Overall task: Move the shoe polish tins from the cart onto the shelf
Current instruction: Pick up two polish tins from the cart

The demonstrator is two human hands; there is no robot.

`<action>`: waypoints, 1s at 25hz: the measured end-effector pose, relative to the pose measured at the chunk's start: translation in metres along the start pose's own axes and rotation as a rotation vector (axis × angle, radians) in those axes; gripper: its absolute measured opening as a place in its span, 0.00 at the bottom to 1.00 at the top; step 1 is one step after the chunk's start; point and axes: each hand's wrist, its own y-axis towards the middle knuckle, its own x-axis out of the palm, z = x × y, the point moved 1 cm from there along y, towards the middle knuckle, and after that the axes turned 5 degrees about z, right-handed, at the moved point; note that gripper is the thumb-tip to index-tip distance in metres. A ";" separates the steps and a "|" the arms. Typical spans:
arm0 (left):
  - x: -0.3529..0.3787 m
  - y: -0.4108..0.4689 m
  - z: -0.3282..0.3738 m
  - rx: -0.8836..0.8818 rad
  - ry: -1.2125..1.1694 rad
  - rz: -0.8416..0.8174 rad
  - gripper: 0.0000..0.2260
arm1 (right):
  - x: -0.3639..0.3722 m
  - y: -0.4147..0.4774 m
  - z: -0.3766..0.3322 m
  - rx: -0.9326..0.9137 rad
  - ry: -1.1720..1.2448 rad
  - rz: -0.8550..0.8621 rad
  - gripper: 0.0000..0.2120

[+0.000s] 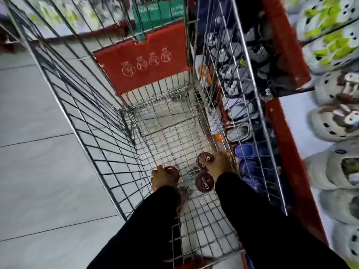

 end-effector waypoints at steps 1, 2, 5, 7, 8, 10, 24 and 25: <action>0.002 0.000 0.002 0.001 0.013 0.021 0.22 | 0.004 0.003 0.001 0.001 0.023 0.007 0.25; 0.003 -0.001 0.004 -0.013 0.014 0.054 0.21 | 0.006 0.004 0.003 0.005 0.024 0.022 0.26; 0.002 -0.004 0.007 -0.045 -0.039 0.060 0.21 | 0.006 0.000 0.003 0.028 0.078 0.029 0.30; -0.002 -0.002 0.008 -0.014 -0.071 0.049 0.20 | 0.003 -0.003 0.005 0.022 0.174 0.087 0.27; -0.006 -0.002 0.008 0.002 -0.088 0.028 0.20 | -0.001 -0.005 0.003 0.016 0.210 0.101 0.24; -0.014 -0.004 0.011 0.023 -0.120 -0.019 0.20 | -0.007 -0.013 -0.001 0.018 0.278 0.105 0.19; -0.110 -0.132 0.005 0.029 -0.857 -0.071 0.17 | -0.126 -0.162 -0.022 0.077 0.901 0.107 0.18; -0.119 -0.150 0.005 0.059 -0.898 -0.095 0.17 | -0.140 -0.180 -0.022 0.067 0.948 0.124 0.18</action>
